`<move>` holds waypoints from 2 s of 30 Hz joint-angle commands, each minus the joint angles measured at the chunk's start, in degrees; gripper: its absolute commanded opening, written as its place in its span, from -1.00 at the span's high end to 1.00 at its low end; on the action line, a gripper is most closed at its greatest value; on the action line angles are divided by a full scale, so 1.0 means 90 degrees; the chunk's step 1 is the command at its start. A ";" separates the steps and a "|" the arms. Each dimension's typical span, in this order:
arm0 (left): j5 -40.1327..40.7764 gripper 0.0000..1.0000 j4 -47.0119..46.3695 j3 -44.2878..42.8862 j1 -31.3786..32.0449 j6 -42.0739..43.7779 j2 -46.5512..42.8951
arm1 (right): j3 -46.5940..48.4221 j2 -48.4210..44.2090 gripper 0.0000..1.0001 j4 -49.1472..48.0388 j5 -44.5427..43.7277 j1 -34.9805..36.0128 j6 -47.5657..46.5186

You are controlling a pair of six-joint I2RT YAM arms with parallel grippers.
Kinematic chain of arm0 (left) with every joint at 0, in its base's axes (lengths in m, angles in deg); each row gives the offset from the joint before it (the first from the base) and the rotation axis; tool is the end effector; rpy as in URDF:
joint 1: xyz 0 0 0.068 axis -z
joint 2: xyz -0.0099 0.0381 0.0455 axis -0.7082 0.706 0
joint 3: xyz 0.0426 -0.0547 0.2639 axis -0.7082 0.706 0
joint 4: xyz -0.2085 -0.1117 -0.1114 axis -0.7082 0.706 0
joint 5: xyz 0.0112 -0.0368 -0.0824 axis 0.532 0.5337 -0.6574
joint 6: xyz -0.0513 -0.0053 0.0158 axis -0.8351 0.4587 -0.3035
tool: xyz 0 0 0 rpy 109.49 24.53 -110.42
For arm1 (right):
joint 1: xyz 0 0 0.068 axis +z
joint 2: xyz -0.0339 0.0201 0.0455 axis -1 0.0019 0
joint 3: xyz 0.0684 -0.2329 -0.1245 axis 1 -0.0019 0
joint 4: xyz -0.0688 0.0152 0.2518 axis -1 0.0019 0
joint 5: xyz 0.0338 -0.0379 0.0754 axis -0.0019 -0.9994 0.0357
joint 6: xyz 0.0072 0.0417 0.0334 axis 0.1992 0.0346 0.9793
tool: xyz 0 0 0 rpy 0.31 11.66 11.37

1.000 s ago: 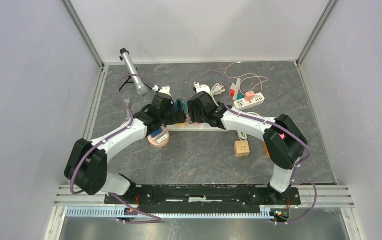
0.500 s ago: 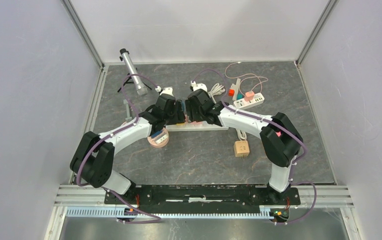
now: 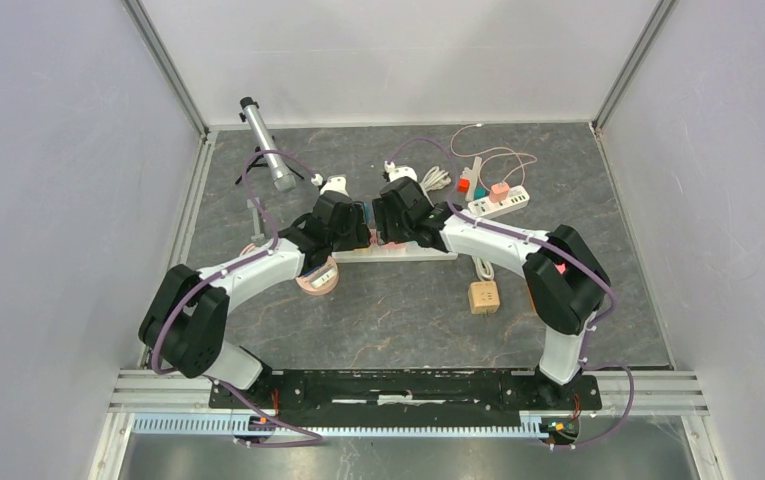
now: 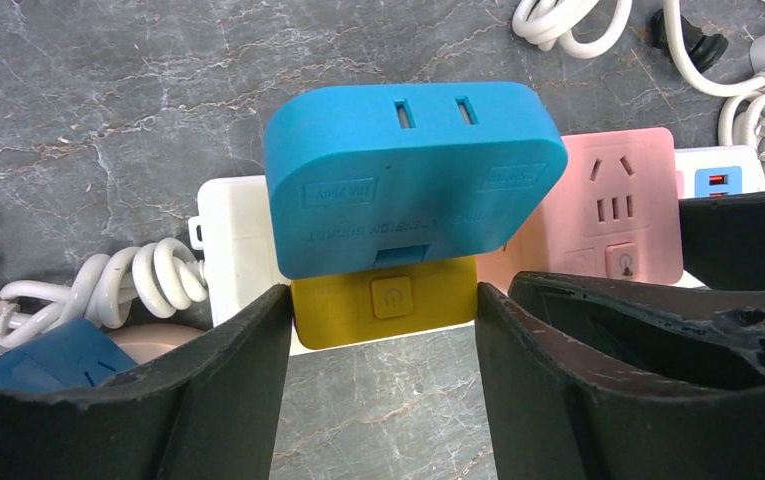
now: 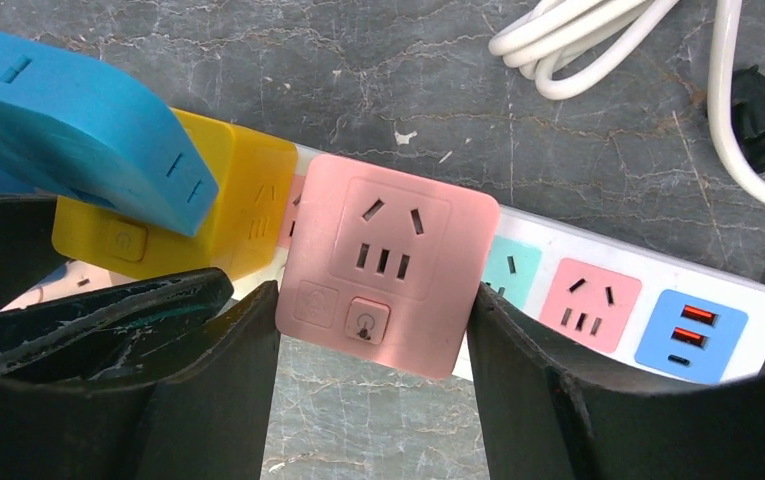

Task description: Pull the plug off the socket

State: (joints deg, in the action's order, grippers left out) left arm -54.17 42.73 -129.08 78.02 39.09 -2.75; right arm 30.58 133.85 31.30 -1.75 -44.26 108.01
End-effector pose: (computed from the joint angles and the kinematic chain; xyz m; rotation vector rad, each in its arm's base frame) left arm 0.2672 -0.1642 0.2095 -0.0569 2.3057 -0.3307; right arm 0.2909 0.2858 0.2162 -0.2221 2.3760 0.3601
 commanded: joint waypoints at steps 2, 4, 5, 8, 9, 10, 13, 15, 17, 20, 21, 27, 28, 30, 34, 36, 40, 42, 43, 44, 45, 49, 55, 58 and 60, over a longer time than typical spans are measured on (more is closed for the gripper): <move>0.0174 -0.14 0.0288 0.0289 0.0013 -0.0090 0.0147 | 0.0551 -0.0002 1.00 -0.0053 -0.0100 0.0488 -0.0416; 0.0181 -0.12 0.0289 0.0311 0.0016 -0.0125 0.0163 | 0.0390 0.0009 1.00 -0.0105 -0.0122 0.0517 -0.0341; 0.0182 -0.11 0.0297 0.0326 0.0013 -0.0140 0.0161 | 0.0313 -0.0056 1.00 -0.0141 -0.0155 0.0519 -0.0310; 0.0175 -0.09 0.0288 0.0387 0.0013 -0.0185 0.0126 | 0.0077 -0.0403 1.00 -0.0302 -0.0140 0.0382 -0.0230; 0.0165 -0.09 0.0288 0.0403 0.0018 -0.0195 0.0124 | -0.0008 -0.0524 1.00 -0.0423 -0.0008 0.0307 -0.0164; 0.0151 -0.09 0.0288 0.0417 0.0013 -0.0213 0.0116 | -0.0093 -0.0599 1.00 -0.0526 0.0097 0.0224 -0.0044; 0.0131 -0.09 0.0274 0.0450 0.0013 -0.0249 0.0097 | -0.0223 -0.0608 1.00 -0.0666 0.0232 0.0297 -0.0023; 0.0110 -0.09 0.0241 0.0465 0.0013 -0.0262 0.0099 | -0.0141 -0.0393 1.00 -0.0513 0.0208 0.0405 -0.0079; 0.0085 -0.08 0.0237 0.0456 0.0013 -0.0265 0.0107 | -0.0139 -0.0358 1.00 -0.0429 0.0205 0.0406 -0.0056; 0.0097 -0.07 0.0261 0.0467 0.0013 -0.0275 0.0081 | -0.0143 -0.0695 1.00 -0.0581 0.0164 0.0331 -0.0106; 0.0101 -0.07 0.0263 0.0476 0.0018 -0.0276 0.0083 | -0.0100 -0.0775 1.00 -0.0632 0.0213 0.0281 -0.0111; 0.0128 -0.05 0.0344 0.0439 0.0013 -0.0278 0.0113 | -0.0073 -0.0767 1.00 -0.0783 0.0535 0.0280 -0.0064; 0.0123 -0.05 0.0354 0.0415 0.0014 -0.0278 0.0138 | -0.0022 -0.0650 1.00 -0.0622 0.0396 0.0339 -0.0117; 0.0124 -0.04 0.0401 0.0359 0.0016 -0.0278 0.0190 | 0.0068 -0.0492 1.00 -0.0331 0.0028 0.0461 -0.0271; 0.0128 -0.03 0.0425 0.0321 0.0013 -0.0264 0.0207 | 0.0020 -0.0630 1.00 -0.0239 -0.0265 0.0447 -0.0340; 0.0123 -0.03 0.0425 0.0299 0.0013 -0.0257 0.0221 | 0.0088 -0.0762 1.00 -0.0224 -0.0290 0.0390 -0.0353; 0.0095 -0.03 0.0444 0.0249 0.0013 -0.0241 0.0198 | 0.0163 -0.1145 1.00 -0.0209 -0.0266 0.0256 -0.0340; 0.0085 -0.03 0.0466 0.0200 0.0014 -0.0220 0.0189 | 0.0138 -0.1412 1.00 -0.0222 -0.0281 0.0198 -0.0348; 0.0071 -0.04 0.0487 0.0163 0.0013 -0.0218 0.0176 | 0.0101 -0.1572 1.00 -0.0213 -0.0300 0.0161 -0.0350; 0.0047 -0.05 0.0500 0.0133 0.0013 -0.0201 0.0179 | 0.0058 -0.1715 1.00 -0.0188 -0.0326 0.0118 -0.0356; 0.0025 -0.06 0.0508 0.0094 0.0013 -0.0197 0.0156 | -0.0038 -0.1881 1.00 -0.0187 -0.0350 0.0074 -0.0355; -0.0094 -0.29 0.0555 -0.0072 0.0013 -0.0183 0.0059 | -0.0437 -0.2510 1.00 0.0057 -0.0317 -0.0228 -0.0381; -0.0161 -0.86 0.0742 -0.0470 0.0016 -0.0029 -0.0340 | -0.0988 -0.3366 1.00 0.0859 0.0078 -0.0837 -0.0712; -0.0413 -0.99 0.1016 -0.0766 0.0013 0.0071 -0.0600 | -0.1051 -0.3559 1.00 0.1350 0.0541 -0.1069 -0.0981; -0.0449 -1.00 0.1025 -0.0783 0.0014 0.0083 -0.0847 | -0.1129 -0.3626 1.00 0.1640 0.0927 -0.1085 -0.1202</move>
State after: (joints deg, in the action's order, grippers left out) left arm -56.38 50.82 -132.17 78.10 38.83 -4.67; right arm 21.29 103.62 40.41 -0.54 -53.55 101.63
